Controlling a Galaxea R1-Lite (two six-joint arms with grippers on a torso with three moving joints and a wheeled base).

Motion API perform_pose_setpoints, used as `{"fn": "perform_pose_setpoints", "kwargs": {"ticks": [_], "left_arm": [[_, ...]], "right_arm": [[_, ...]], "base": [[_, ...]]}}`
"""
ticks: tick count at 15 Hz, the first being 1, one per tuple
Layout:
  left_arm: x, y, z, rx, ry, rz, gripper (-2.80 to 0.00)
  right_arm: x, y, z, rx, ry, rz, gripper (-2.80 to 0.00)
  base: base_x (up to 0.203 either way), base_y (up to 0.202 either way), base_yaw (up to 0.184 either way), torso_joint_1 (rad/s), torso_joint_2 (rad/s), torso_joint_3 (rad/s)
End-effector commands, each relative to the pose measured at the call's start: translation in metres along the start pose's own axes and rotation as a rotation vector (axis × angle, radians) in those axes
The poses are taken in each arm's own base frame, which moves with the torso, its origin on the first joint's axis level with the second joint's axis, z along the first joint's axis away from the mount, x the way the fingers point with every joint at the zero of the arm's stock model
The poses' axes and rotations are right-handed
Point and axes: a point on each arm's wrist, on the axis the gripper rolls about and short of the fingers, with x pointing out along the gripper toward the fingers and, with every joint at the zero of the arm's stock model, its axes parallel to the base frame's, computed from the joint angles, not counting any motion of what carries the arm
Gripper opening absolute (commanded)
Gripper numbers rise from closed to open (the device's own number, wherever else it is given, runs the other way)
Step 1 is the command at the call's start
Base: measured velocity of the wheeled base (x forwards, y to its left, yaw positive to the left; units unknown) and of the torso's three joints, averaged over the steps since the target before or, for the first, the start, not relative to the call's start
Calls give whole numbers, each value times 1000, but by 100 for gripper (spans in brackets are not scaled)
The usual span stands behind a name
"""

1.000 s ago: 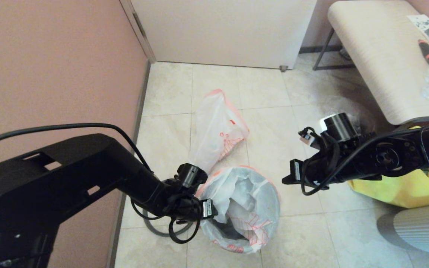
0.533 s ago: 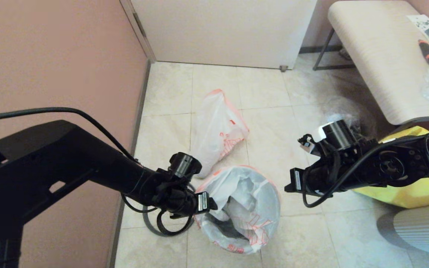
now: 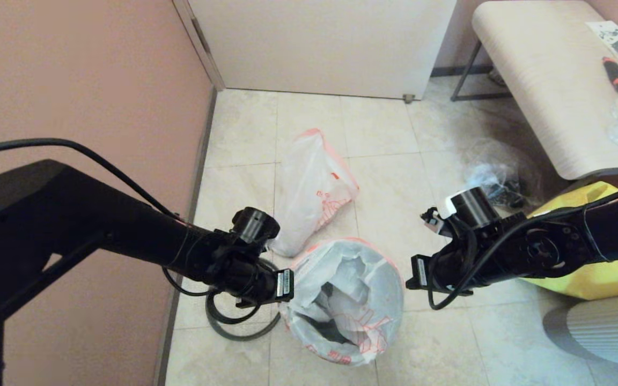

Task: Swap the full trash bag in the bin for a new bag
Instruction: Put the new garbage bag on the trash can

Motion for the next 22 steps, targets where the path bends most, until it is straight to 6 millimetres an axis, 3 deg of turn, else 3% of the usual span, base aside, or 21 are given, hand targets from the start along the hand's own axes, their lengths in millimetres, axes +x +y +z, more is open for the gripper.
{"fn": "perform_pose_setpoints", "kwargs": {"ticks": [1, 3, 8, 13, 16, 18, 20, 22], "left_arm": [[-30, -8, 2, 6, -26, -44, -280], [-52, -14, 0, 14, 5, -104, -280], [-40, -14, 7, 5, 12, -102, -280], [13, 2, 48, -9, -7, -62, -280], [41, 19, 71, -38, -24, -40, -280], [51, 27, 75, -51, -16, -9, -280], [48, 27, 74, -59, 18, 5, -280], [35, 23, 76, -58, -3, -5, -280]], "right_arm": [[7, -3, -4, 8, 27, -10, -280], [10, -5, -7, 12, 38, -17, -280], [14, -8, -9, 10, 19, -7, -280], [10, -7, -8, 4, 2, 2, -280], [-6, 5, -8, -20, -29, 39, -280], [-10, 17, -11, -47, -23, 84, -280], [0, 25, -14, -70, -31, 111, -280], [25, 26, -15, -66, -34, 122, -280]], "base": [[0, 0, 0, 0, 0, 0], [0, 0, 0, 0, 0, 0], [0, 0, 0, 0, 0, 0], [0, 0, 0, 0, 0, 0], [0, 0, 0, 0, 0, 0], [0, 0, 0, 0, 0, 0], [0, 0, 0, 0, 0, 0], [0, 0, 0, 0, 0, 0]]}}
